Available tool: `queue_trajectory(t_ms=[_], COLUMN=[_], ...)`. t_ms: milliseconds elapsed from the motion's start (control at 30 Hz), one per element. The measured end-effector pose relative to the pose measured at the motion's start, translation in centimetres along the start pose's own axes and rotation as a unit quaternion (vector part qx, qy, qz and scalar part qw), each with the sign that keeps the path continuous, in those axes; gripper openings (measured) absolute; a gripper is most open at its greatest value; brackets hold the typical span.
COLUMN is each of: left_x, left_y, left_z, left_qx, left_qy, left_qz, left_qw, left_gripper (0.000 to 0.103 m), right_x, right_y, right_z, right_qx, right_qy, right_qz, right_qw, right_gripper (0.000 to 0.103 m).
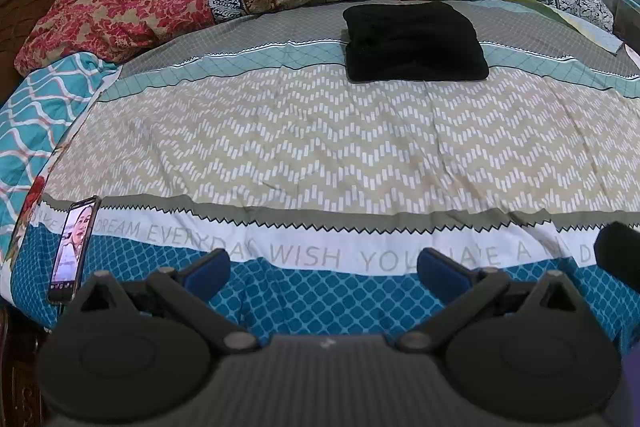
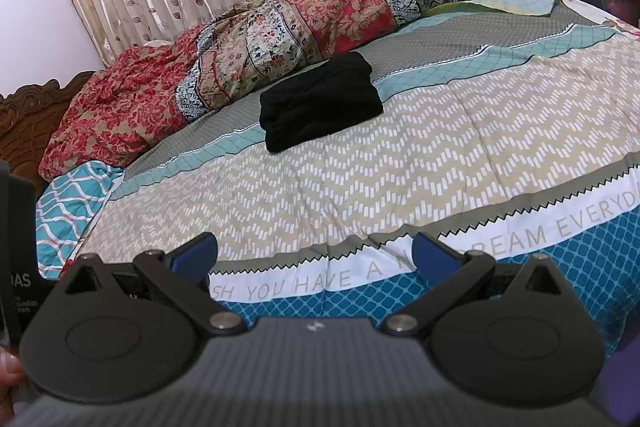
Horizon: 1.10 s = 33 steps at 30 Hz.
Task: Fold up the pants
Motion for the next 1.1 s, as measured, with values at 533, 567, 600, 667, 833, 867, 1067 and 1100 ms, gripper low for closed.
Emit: queue_trajectory(t_ms=[533,567,600,667,833,867,1067,1100], left_x=[-0.06,-0.09,-0.12,-0.16,-0.37,-0.42,-0.47,-0.47], left_y=[0.06,0.07,0.07,0.05,0.03,0.01,-0.18,-0.17], left_z=[0.08,0.08,0.09,0.14,0.26,0.28,0.36,0.35], left_qx=[0.003,0.003,0.003,0.003,0.002,0.002,-0.002,-0.003], left_qy=[0.003,0.003,0.004,0.004,0.01,0.011,0.011,0.011], left_qz=[-0.004,-0.004,-0.004,-0.005,-0.005,-0.005,-0.012,-0.012], left_qw=[1.0,1.0,1.0,1.0,0.9999,0.9999,0.9999,0.9999], left_gripper=[0.103,0.103,0.103,0.103,0.103,0.103,0.103,0.103], right_x=[-0.27,-0.28,-0.27,-0.27,-0.32,-0.32,-0.31,-0.3], right_y=[-0.21,-0.22,-0.2,-0.19,-0.31,-0.33,-0.46,-0.55], right_z=[0.04,0.06,0.04,0.04,0.11,0.12,0.24,0.21], right_qx=[-0.002,-0.002,-0.002,-0.003,-0.007,-0.008,-0.011,-0.011], right_qy=[0.005,0.005,0.005,0.005,0.009,0.009,0.011,0.012], right_qz=[-0.002,-0.002,-0.002,-0.002,-0.003,-0.003,-0.004,-0.004], right_qw=[1.0,1.0,1.0,1.0,1.0,1.0,1.0,1.0], right_gripper=[0.103,0.103,0.103,0.103,0.103,0.103,0.103,0.103])
Point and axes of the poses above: each gripper's, at about its wrist camera, not at the fingertips, and x roughly against the way its jaws point, y to its left, z to its underside, the point moved 2 cm from there along -x, roughly the way its jaws point, and after that the axes turned 13 degrees about y, right-handed, at the moved point
